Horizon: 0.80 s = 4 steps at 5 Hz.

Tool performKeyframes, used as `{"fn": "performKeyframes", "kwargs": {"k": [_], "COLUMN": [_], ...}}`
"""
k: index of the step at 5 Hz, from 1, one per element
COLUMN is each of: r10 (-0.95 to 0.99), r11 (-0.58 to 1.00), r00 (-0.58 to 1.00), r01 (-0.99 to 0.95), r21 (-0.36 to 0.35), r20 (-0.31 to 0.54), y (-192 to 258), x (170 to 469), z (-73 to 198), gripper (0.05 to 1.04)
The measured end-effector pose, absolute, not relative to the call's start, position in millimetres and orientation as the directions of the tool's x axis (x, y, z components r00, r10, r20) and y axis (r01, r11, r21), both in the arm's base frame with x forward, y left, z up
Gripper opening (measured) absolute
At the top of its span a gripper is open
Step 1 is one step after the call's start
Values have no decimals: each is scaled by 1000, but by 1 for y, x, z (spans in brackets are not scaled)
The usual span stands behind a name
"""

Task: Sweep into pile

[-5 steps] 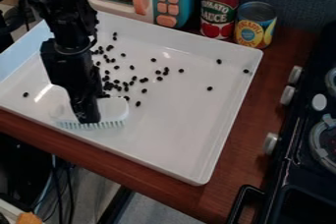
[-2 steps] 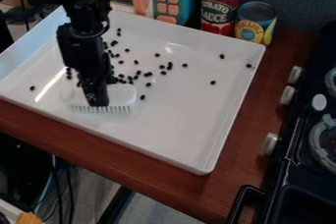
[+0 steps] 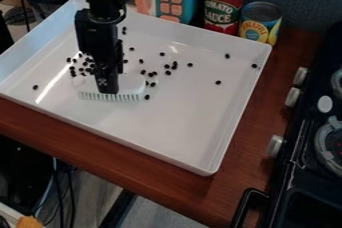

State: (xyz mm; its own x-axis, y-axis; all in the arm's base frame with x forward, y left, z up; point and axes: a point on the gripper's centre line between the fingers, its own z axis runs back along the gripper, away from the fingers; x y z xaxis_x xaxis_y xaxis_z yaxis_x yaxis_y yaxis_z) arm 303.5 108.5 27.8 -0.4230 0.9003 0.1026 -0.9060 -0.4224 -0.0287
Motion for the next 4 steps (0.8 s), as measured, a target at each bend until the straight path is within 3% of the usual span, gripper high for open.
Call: {"fn": "performKeyframes", "kwargs": {"k": [1, 4], "r10": [919, 945], "r11": [-384, -319], "r00": [-382, -323], "r01": [-923, -946], "r21": [1, -60], "r20": [97, 57], "y": [110, 120], "x": [315, 367], "z": [29, 30], "gripper": [685, 685]}}
